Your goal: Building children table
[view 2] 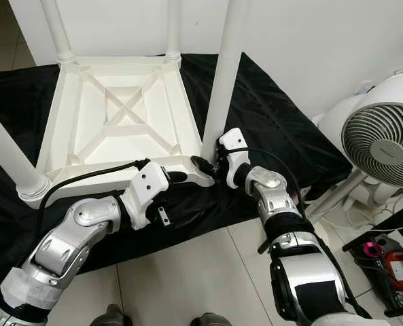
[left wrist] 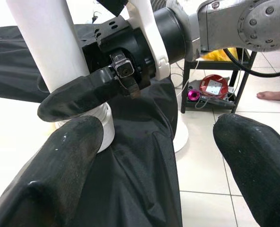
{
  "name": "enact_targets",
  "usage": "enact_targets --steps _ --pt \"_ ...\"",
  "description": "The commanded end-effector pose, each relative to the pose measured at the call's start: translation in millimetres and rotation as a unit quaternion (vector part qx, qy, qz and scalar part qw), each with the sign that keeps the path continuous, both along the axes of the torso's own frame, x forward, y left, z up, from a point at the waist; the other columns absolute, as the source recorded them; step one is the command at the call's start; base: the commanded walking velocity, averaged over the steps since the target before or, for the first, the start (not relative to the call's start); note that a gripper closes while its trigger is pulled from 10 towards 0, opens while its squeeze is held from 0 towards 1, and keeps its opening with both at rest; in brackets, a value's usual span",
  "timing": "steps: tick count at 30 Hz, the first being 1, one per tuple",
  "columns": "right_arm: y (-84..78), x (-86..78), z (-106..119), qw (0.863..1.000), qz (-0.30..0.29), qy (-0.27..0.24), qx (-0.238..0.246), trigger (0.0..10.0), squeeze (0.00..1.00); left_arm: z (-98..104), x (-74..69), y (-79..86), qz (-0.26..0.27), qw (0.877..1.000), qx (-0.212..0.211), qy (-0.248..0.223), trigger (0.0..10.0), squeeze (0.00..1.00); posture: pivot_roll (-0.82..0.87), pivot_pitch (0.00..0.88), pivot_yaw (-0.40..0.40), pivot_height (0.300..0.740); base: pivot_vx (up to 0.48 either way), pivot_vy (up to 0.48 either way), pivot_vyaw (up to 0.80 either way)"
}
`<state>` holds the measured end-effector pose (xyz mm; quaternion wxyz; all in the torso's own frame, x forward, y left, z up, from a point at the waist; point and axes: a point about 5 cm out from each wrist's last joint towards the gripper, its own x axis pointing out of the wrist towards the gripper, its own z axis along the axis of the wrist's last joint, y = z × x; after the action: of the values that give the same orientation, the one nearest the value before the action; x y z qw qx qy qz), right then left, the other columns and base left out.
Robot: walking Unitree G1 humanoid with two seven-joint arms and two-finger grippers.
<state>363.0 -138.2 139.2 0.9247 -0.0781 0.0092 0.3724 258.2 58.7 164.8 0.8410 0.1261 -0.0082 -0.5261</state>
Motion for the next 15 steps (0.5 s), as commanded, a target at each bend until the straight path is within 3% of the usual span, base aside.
enact_targets --steps 1,7,8,10,12,15 --pt "-1.2 -3.0 -12 0.998 -0.055 0.002 0.004 10.0 0.0 -1 0.2 -3.5 -0.005 1.0 0.007 -0.005 10.0 0.0 -0.06 0.02 -0.054 0.74 0.0 0.0 0.0" --pt "0.3 -5.1 -15 0.993 -0.116 -0.004 0.012 10.0 0.0 -5 -0.2 -3.5 -0.003 1.0 0.012 -0.002 10.0 0.0 -0.06 0.024 -0.058 0.74 0.0 0.0 0.0" --pt "4.8 -7.4 -15 0.987 -0.159 -0.003 0.031 10.0 0.0 -6 0.7 -2.4 0.002 1.0 0.011 0.001 10.0 0.0 -0.06 0.025 -0.059 0.74 0.0 0.0 0.0" --pt "6.5 -8.1 -15 0.984 -0.176 -0.002 0.037 10.0 0.0 -6 1.2 -2.0 0.003 1.0 0.012 0.001 10.0 0.0 -0.06 0.025 -0.059 0.74 0.0 0.0 0.0" --pt "19.2 -14.2 -18 0.972 -0.226 0.008 0.065 10.0 0.0 -7 2.0 -1.6 0.006 1.0 0.014 -0.001 10.0 0.0 -0.06 0.029 -0.063 0.74 0.0 0.0 0.0" --pt "23.8 -17.0 -18 0.968 -0.241 0.008 0.073 10.0 0.0 -7 2.0 -1.8 0.006 1.0 0.015 -0.001 10.0 0.0 -0.06 0.029 -0.063 0.74 0.0 0.0 0.0"
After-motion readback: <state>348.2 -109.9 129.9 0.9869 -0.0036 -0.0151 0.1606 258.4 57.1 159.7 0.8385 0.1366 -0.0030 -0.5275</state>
